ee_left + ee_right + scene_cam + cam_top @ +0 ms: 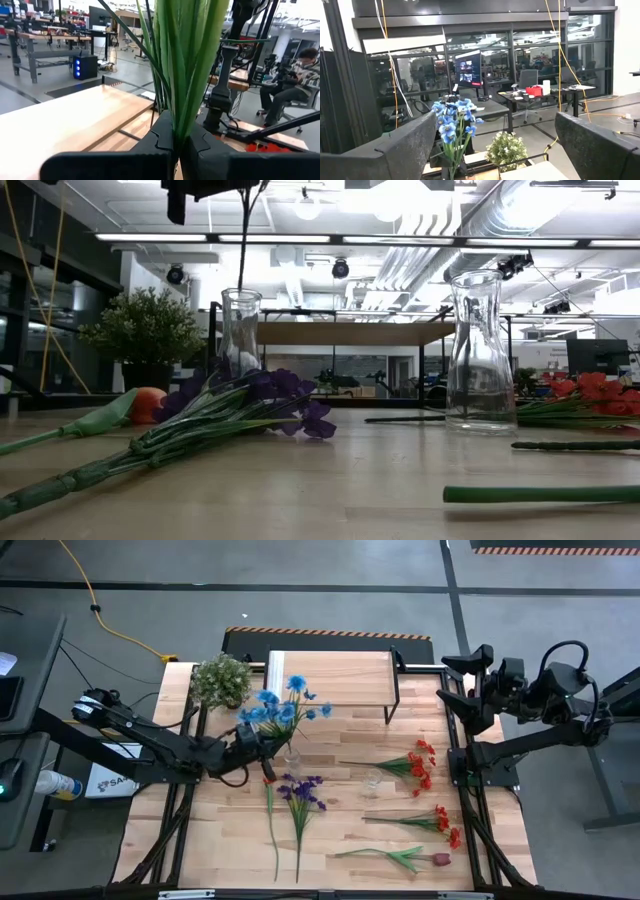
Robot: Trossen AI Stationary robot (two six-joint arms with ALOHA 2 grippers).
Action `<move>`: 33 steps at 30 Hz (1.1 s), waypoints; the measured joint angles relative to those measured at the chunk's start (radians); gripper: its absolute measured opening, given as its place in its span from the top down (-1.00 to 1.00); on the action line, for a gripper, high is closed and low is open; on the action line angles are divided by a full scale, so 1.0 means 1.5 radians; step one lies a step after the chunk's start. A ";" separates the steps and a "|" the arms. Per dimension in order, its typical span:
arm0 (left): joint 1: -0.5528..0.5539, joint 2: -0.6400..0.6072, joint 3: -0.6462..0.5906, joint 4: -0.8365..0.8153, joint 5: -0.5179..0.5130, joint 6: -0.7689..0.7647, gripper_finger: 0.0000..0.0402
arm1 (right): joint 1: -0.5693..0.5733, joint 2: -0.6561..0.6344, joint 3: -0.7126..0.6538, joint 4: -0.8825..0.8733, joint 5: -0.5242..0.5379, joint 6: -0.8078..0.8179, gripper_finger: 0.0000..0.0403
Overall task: Pick and place flowers into a vace then onto a shelf
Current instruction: Put the blue flowers into the left transparent vase
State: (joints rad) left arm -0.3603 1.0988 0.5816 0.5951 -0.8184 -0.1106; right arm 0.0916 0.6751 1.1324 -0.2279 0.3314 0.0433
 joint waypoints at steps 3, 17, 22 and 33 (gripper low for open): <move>0.000 0.000 0.000 -0.011 -0.003 -0.005 0.81 | 0.000 0.004 0.000 0.000 0.000 0.000 -0.96; 0.000 0.001 -0.028 -0.032 -0.024 -0.049 0.81 | 0.000 0.026 0.000 0.000 -0.001 0.000 -0.96; 0.000 0.001 -0.068 0.046 -0.030 -0.052 0.81 | 0.000 0.026 0.000 0.001 -0.001 0.000 -0.96; 0.000 0.033 -0.091 0.099 -0.032 -0.080 0.81 | 0.000 0.026 0.000 0.004 0.000 0.000 -0.96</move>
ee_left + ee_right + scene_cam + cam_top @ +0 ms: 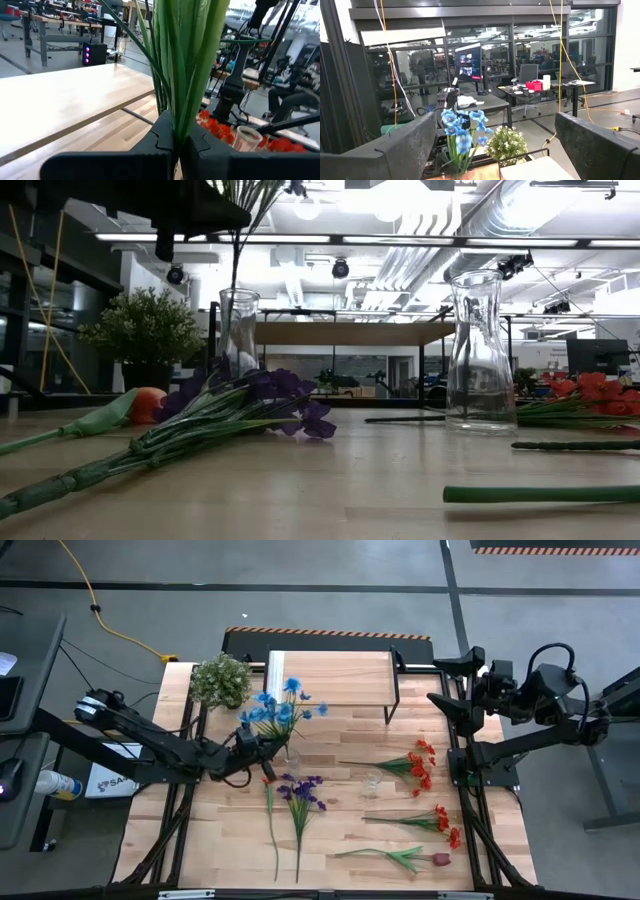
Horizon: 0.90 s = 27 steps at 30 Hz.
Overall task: Pick and place flowers into a vace then onto a shelf
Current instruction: Put the blue flowers into the left transparent vase
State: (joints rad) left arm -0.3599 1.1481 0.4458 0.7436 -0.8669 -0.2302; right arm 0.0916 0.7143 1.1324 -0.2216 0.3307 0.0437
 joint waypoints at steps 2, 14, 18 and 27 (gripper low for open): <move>0.000 0.020 0.001 0.022 0.000 -0.007 0.80 | 0.000 0.000 0.000 0.000 0.000 0.000 -0.96; 0.000 0.067 0.000 0.056 -0.015 -0.037 0.72 | 0.000 0.000 0.000 0.001 0.000 0.000 -0.96; 0.000 0.067 0.000 0.049 -0.014 -0.042 0.71 | 0.000 0.000 0.000 0.001 0.000 0.000 -0.96; 0.000 0.067 0.000 0.043 -0.009 -0.042 0.71 | 0.000 0.000 0.000 0.001 0.000 0.000 -0.96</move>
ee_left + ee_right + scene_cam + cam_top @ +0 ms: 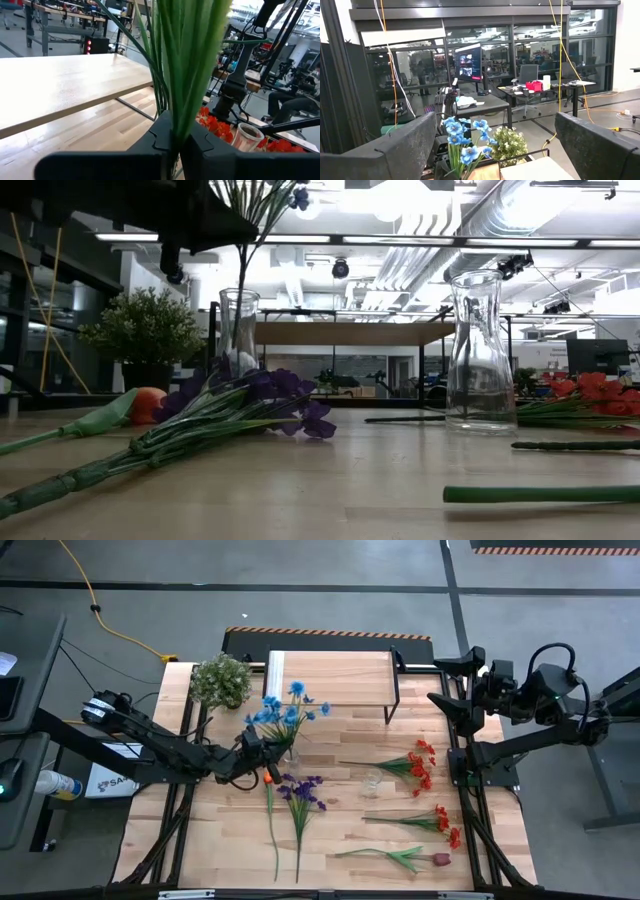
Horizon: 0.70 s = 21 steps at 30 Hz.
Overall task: Pick and place flowers into a vace then onto a shelf
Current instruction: Put the blue flowers into the left transparent vase
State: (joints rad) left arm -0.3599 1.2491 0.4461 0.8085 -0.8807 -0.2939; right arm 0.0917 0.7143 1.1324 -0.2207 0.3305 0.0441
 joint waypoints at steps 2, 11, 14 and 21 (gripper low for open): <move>0.000 0.000 0.000 0.000 0.000 -0.002 0.63 | 0.000 0.000 0.000 0.000 0.000 0.000 -0.96; 0.000 0.000 0.000 -0.001 0.001 -0.002 0.47 | 0.000 0.000 0.000 0.000 0.000 0.000 -0.96; 0.000 0.000 0.000 -0.003 0.001 -0.002 0.48 | 0.000 0.000 0.000 0.000 0.000 0.000 -0.96; 0.000 0.000 0.000 -0.003 0.001 -0.002 0.49 | 0.000 0.000 0.000 0.000 0.000 0.005 -0.96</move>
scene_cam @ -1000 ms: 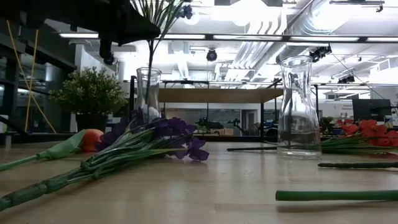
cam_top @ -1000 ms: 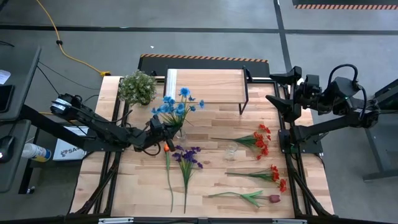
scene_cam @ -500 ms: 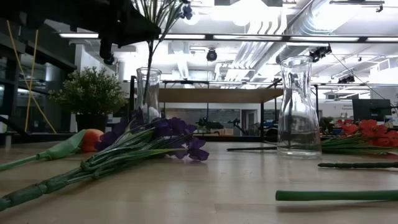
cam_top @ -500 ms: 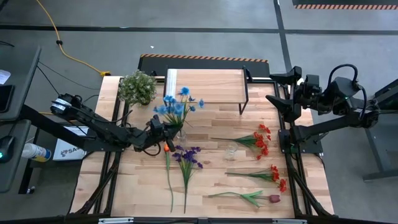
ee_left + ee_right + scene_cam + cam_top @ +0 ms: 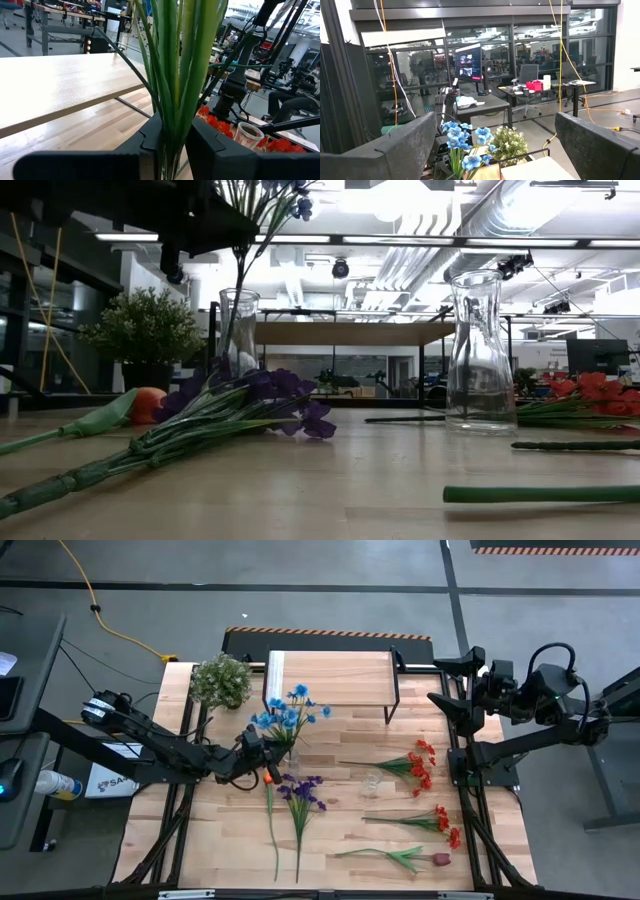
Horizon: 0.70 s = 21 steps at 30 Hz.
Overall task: Pick and place flowers into a vace then onto a shelf
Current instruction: Put the blue flowers into the left transparent vase
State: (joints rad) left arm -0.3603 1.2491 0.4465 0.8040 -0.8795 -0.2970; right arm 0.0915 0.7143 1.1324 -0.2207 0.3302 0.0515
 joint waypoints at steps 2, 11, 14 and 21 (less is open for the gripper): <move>0.000 0.000 0.000 -0.001 0.007 0.000 0.49 | 0.000 0.000 0.000 0.000 0.000 0.002 -0.96; 0.000 0.000 0.000 -0.016 0.034 -0.015 0.49 | 0.000 0.000 0.000 0.000 0.000 0.003 -0.96; 0.000 0.000 0.000 -0.019 0.034 -0.015 0.49 | 0.000 0.000 0.000 0.000 0.000 0.003 -0.96; 0.000 0.000 0.000 -0.047 0.036 -0.018 0.49 | 0.000 0.000 0.000 0.000 0.000 0.003 -0.96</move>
State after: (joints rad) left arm -0.3603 1.2488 0.4465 0.7331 -0.8254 -0.3237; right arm 0.0914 0.7143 1.1324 -0.2207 0.3302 0.0555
